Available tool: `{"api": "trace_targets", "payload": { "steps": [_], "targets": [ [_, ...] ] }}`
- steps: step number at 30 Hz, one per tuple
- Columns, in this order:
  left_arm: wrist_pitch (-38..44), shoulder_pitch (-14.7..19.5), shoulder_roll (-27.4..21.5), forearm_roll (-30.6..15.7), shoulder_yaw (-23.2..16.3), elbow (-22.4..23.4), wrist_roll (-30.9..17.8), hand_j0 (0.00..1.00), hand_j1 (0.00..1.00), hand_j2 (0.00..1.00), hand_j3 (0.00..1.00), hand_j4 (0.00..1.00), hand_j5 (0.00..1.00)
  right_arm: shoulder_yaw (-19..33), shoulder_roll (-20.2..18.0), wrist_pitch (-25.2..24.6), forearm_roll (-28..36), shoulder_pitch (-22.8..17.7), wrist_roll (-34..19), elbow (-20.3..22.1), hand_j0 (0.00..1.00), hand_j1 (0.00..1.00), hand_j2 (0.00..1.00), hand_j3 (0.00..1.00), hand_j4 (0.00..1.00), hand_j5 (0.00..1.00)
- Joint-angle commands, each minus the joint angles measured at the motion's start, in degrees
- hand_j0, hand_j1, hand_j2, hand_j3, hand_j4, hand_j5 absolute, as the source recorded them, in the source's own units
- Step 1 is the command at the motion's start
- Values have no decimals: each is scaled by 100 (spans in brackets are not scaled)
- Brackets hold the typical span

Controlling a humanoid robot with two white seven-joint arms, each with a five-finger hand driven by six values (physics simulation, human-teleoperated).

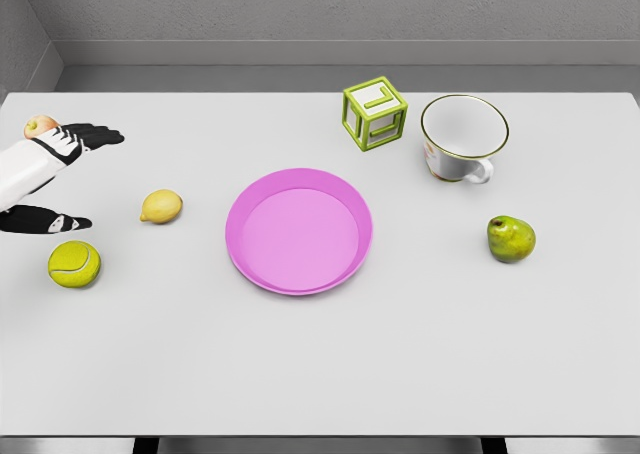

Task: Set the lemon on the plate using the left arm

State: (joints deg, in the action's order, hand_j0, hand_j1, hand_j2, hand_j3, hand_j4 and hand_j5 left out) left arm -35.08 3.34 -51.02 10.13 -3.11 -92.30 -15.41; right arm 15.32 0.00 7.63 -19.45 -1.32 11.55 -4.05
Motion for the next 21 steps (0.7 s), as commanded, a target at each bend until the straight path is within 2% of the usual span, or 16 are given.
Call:
{"api": "trace_targets", "payload": {
  "steps": [1, 6, 8, 10, 11, 13, 15, 17, 18, 21],
  "targets": [
    [8, 0, -5, -37, 12, -16, 3, 100, 100, 100, 100, 100, 100, 94, 0, 2, 82, 0, 22, 0, 100, 100, 100, 100, 100, 100],
    [8, 26, -31, -29, 109, -7, 3, 100, 100, 100, 100, 100, 100, 41, 0, 2, 82, 9, 5, 9, 100, 100, 100, 100, 100, 100],
    [8, 79, -57, 42, 126, -7, -137, 100, 100, 100, 100, 100, 100, 33, 0, 2, 82, 9, 5, 9, 100, 100, 100, 100, 100, 100],
    [8, 62, -57, 59, 425, 10, -138, 100, 100, 100, 100, 100, 100, 33, 0, 2, 82, 9, 5, 9, 100, 100, 100, 100, 100, 100],
    [8, 79, -49, 77, 434, 19, -155, 100, 100, 100, 100, 100, 100, 33, 0, 2, 82, 9, 5, 9, 100, 100, 100, 100, 100, 100],
    [8, 298, -101, 165, 548, 396, -164, 100, 100, 100, 100, 100, 100, 41, 0, 2, 82, 9, 5, 9, 100, 100, 100, 100, 100, 100],
    [8, 334, -128, 437, 531, 406, -164, 100, 100, 100, 100, 100, 100, 41, 0, 2, 82, 9, 5, 9, 100, 100, 100, 100, 100, 100],
    [8, 369, 83, 753, 496, 406, -260, 100, 100, 100, 100, 100, 100, 33, 0, 2, 82, 9, 5, 9, 100, 100, 100, 100, 100, 100],
    [8, 475, 355, 903, 557, 406, -471, 100, 100, 100, 100, 100, 100, 41, 0, 2, 82, 9, 5, 9, 100, 100, 100, 100, 100, 100],
    [8, 519, 426, 894, 364, 415, -621, 100, 100, 100, 100, 100, 100, 41, 0, 2, 82, 9, 5, 9, 100, 100, 100, 100, 100, 100]
  ]
}}
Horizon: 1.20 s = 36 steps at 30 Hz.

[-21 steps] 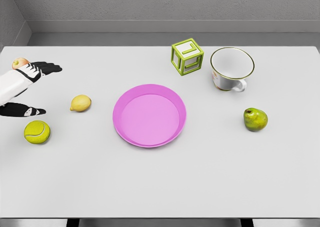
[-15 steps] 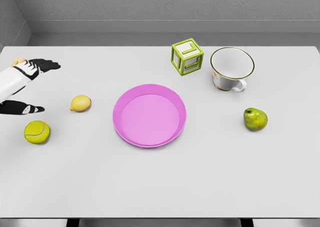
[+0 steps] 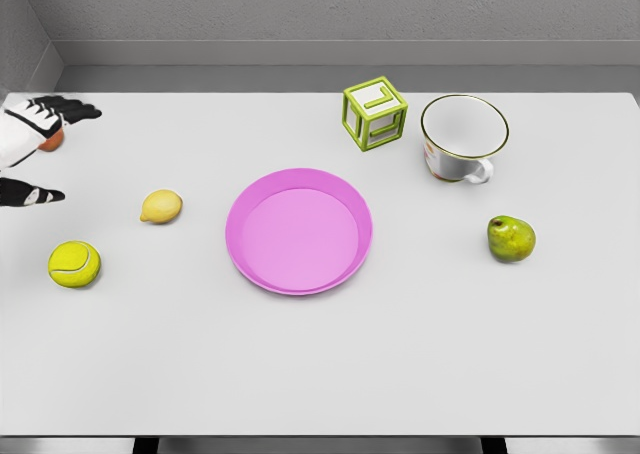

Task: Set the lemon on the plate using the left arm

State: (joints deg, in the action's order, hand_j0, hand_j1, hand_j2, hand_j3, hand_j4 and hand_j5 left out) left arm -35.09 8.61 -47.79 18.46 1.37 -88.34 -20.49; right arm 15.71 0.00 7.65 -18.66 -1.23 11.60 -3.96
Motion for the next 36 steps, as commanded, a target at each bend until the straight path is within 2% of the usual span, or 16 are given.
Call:
{"api": "trace_targets", "payload": {
  "steps": [1, 2, 4, 6, 7, 8, 10, 12, 15, 18, 21, 23, 27, 29, 34, 36],
  "targets": [
    [9, 0, 50, 35, -198, 19, -95, 100, 100, 100, 100, 100, 100, 2, 0, 0, 3, 0, 0, 0, 100, 100, 100, 100, 100, 100],
    [9, 96, -178, 26, -435, 19, -86, 100, 100, 100, 100, 100, 100, 2, 0, 0, 3, 0, 0, 0, 100, 100, 100, 100, 100, 100],
    [9, 413, -187, 61, -857, 19, -86, 100, 100, 100, 100, 100, 100, 2, 0, 0, 3, 0, 0, 0, 100, 100, 100, 100, 100, 100],
    [9, 457, -152, 123, -893, 10, -139, 100, 100, 100, 100, 100, 100, -7, 0, 0, 3, 0, 0, 0, 100, 100, 100, 100, 100, 100],
    [9, 562, -143, 298, -1050, 10, -130, 100, 100, 100, 100, 100, 100, -7, 0, 0, 3, 0, 0, 0, 100, 100, 100, 100, 100, 100],
    [9, 756, -135, 483, -1384, 10, -130, 100, 100, 100, 100, 100, 100, 2, 0, 0, 3, 0, 0, 0, 100, 100, 100, 100, 100, 100],
    [9, 932, -126, 545, -1859, 36, -139, 100, 100, 100, 100, 100, 100, 2, 0, 0, 3, 0, 0, 0, 100, 100, 100, 100, 100, 100],
    [9, 1081, -134, 580, -2106, 71, -139, 100, 100, 100, 100, 100, 100, 2, 0, 0, 3, 0, 0, 0, 100, 100, 100, 100, 100, 100],
    [9, 1107, -187, 589, -2114, 115, -210, 100, 100, 100, 100, 100, 100, 2, 0, 0, 3, 0, 0, 0, 100, 100, 100, 100, 100, 100],
    [9, 1195, -170, 957, -2123, 168, -227, 100, 100, 100, 100, 100, 100, -7, 0, 0, 3, 0, 0, 0, 100, 100, 100, 100, 100, 100],
    [9, 1362, -135, 1626, -2132, 168, -227, 100, 100, 100, 100, 100, 100, 2, 0, 0, 3, 0, 0, 0, 100, 100, 100, 100, 100, 100],
    [9, 1415, -152, 1802, -2184, 168, -227, 100, 100, 100, 100, 100, 100, 2, 0, 0, 3, 0, 0, 0, 100, 100, 100, 100, 100, 100],
    [9, 1521, -143, 1749, -2457, 168, -210, 100, 100, 100, 100, 100, 100, -7, 0, 0, 3, 0, 0, 0, 100, 100, 100, 100, 100, 100],
    [9, 1538, -117, 1468, -2694, 177, -166, 100, 100, 100, 100, 100, 100, 2, 0, 0, 3, 0, 0, 0, 100, 100, 100, 100, 100, 100],
    [9, 1538, -73, 1432, -2738, 186, -166, 100, 100, 100, 100, 100, 100, -7, 0, 0, 3, 0, 0, 0, 100, 100, 100, 100, 100, 100],
    [9, 1573, 59, 1415, -2738, 467, -210, 100, 100, 100, 100, 100, 100, 2, 0, 0, 3, 0, 0, 0, 100, 100, 100, 100, 100, 100]
  ]
}}
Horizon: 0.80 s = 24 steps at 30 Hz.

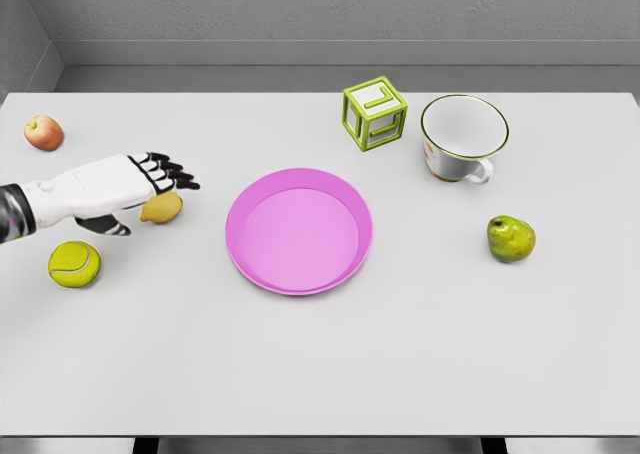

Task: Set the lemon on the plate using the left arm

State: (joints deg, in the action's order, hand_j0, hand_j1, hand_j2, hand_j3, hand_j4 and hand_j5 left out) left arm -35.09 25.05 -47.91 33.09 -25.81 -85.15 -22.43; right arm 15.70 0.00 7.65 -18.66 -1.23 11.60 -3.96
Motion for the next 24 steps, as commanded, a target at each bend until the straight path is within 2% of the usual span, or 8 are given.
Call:
{"api": "trace_targets", "payload": {
  "steps": [1, 4, 10, 13, 24],
  "targets": [
    [9, 9, 124, -13, -20, 262, -25, 100, 100, 100, 100, 100, 100, 3, 0, 0, 2, 0, 0, 1, 100, 100, 100, 100, 100, 100],
    [9, 97, 274, 5, -117, 535, -25, 100, 100, 100, 100, 100, 100, -6, 0, 0, 2, 0, 0, 1, 100, 100, 100, 100, 100, 100],
    [9, 176, 344, -4, -328, 552, -33, 100, 100, 100, 100, 100, 100, 3, 0, 0, 2, 0, 0, 1, 100, 100, 100, 100, 100, 100],
    [9, 255, 388, -4, -328, 754, -148, 100, 100, 100, 100, 100, 100, 3, 0, 0, 2, 0, 0, 1, 100, 100, 100, 100, 100, 100],
    [9, 272, 388, 22, -328, 789, -174, 100, 100, 100, 100, 100, 100, 3, 0, 0, 2, 0, 0, 1, 100, 100, 100, 100, 100, 100]
  ]
}}
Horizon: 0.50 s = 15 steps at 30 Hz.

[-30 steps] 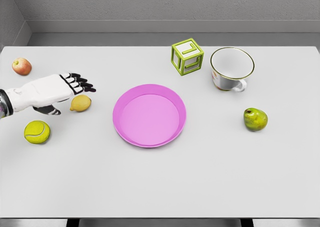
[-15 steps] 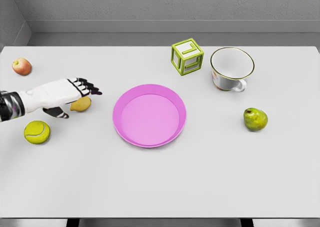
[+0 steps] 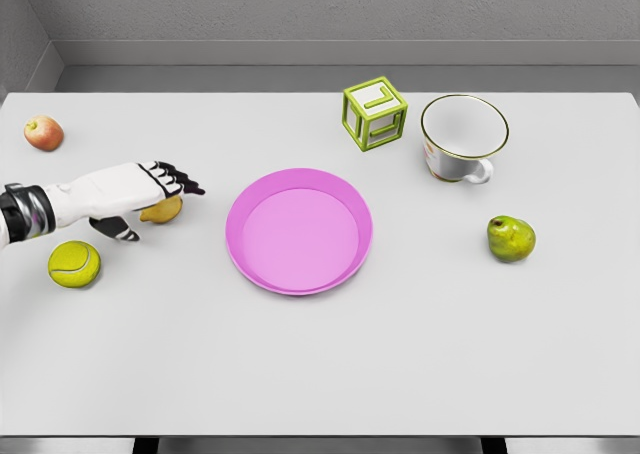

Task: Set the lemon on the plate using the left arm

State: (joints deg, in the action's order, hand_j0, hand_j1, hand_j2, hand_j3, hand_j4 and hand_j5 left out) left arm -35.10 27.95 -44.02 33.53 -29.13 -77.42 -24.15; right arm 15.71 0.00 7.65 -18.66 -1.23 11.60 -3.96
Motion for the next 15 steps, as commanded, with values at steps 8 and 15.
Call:
{"api": "trace_targets", "payload": {
  "steps": [8, 15],
  "targets": [
    [10, 88, 105, 92, -32, 166, -10, 98, 98, 98, 98, 98, 98, -6, 0, 0, 3, 0, 0, 0, 100, 100, 100, 100, 100, 100],
    [10, 149, 201, 197, -155, 140, -10, 92, 92, 92, 92, 92, 92, 2, 0, 0, 3, 0, 0, 0, 100, 100, 100, 100, 100, 100]
  ]
}}
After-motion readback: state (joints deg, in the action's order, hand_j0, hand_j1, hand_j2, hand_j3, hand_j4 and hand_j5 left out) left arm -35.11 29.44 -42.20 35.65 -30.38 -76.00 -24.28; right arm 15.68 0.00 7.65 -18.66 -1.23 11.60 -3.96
